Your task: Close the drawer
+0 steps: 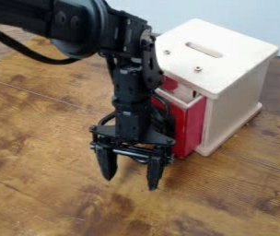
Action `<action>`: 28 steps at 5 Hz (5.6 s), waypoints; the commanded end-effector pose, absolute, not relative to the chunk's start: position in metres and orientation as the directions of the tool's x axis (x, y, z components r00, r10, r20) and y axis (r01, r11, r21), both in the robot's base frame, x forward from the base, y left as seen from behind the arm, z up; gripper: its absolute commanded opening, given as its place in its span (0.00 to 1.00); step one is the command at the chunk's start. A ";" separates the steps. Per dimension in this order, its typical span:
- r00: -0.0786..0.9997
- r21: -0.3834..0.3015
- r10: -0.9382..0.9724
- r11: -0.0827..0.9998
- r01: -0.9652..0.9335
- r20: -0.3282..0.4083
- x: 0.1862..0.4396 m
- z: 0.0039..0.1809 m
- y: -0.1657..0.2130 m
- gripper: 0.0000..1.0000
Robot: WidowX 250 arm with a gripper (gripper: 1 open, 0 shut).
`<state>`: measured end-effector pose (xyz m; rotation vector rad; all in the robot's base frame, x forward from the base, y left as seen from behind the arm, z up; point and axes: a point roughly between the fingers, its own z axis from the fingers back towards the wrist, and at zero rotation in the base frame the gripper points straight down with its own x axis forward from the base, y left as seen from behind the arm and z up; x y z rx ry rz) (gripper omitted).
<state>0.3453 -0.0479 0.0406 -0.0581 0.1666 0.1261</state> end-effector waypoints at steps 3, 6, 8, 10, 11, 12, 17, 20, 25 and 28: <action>0.994 -0.067 0.081 0.994 -0.086 -0.075 0.358 0.073 -0.051 1.00; 0.994 -0.065 0.099 0.993 -0.103 -0.055 0.349 0.078 -0.049 1.00; 0.992 -0.065 0.115 0.991 -0.118 -0.047 0.349 0.081 -0.035 1.00; 0.989 -0.064 0.138 0.988 -0.141 -0.047 0.346 0.085 -0.030 1.00; 0.989 -0.065 0.141 0.987 -0.144 -0.047 0.346 0.084 -0.039 1.00; 0.987 -0.065 0.154 0.985 -0.157 -0.050 0.351 0.085 -0.044 1.00; 0.997 -0.061 0.071 0.995 -0.074 -0.040 0.360 0.077 -0.043 1.00; 0.995 -0.056 0.098 0.994 -0.099 -0.023 0.371 0.060 -0.026 1.00; 0.990 -0.047 0.137 0.990 -0.136 0.021 0.377 0.081 -0.009 1.00; 0.983 -0.042 0.175 0.984 -0.173 0.047 0.390 0.079 0.029 1.00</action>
